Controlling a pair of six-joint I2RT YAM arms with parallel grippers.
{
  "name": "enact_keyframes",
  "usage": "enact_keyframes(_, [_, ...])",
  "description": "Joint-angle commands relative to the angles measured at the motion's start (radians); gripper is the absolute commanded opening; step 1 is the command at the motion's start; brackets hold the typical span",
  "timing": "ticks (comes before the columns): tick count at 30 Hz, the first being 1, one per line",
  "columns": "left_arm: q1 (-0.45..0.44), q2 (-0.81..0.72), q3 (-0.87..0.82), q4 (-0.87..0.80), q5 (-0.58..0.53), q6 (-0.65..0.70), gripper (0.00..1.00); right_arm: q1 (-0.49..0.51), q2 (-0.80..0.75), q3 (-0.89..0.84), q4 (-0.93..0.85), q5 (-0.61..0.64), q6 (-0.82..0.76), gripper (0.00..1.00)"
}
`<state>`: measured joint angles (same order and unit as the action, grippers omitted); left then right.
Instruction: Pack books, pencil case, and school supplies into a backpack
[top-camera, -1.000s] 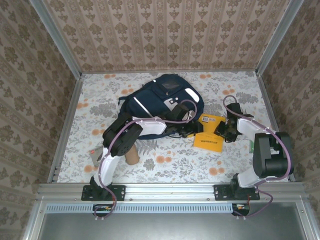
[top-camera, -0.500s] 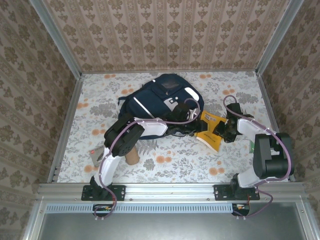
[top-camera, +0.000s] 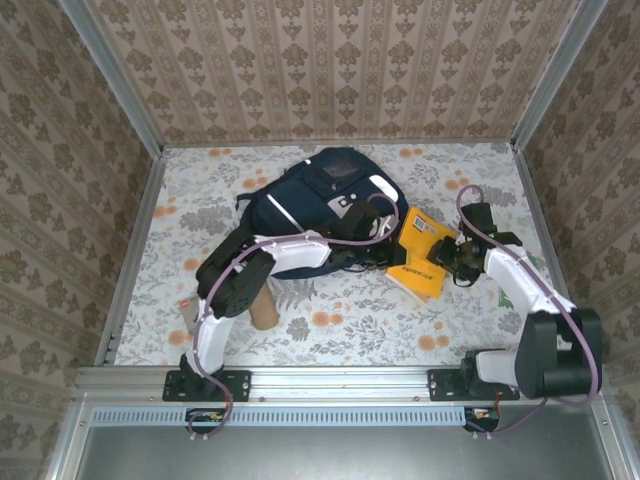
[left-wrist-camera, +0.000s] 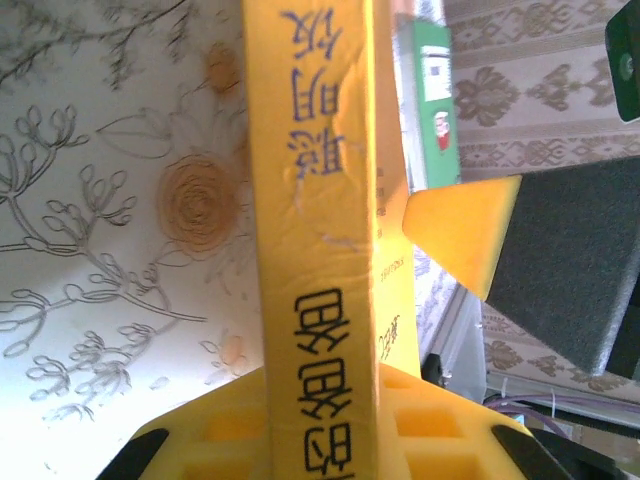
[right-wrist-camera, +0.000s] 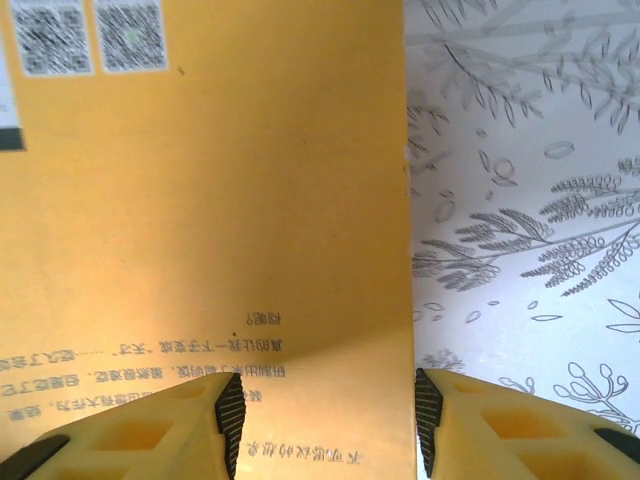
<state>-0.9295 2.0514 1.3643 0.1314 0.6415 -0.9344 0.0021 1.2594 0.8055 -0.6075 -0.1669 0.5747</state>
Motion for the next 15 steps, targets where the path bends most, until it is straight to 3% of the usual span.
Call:
enact_keyframes(1, [0.0,-0.176,0.011,-0.019,-0.044,0.103,0.0,0.012,-0.095,0.077,-0.023,-0.026,-0.015,0.53])
enact_keyframes(6, [0.05,-0.361,-0.104,-0.046,-0.121,0.121,0.0,0.073,-0.141,0.145,-0.012,-0.026,-0.035,0.55])
enact_keyframes(15, [0.217,-0.797,-0.366,-0.2,-0.314,0.146,0.0,0.36,-0.016,0.283,0.045,0.078,-0.047,0.57])
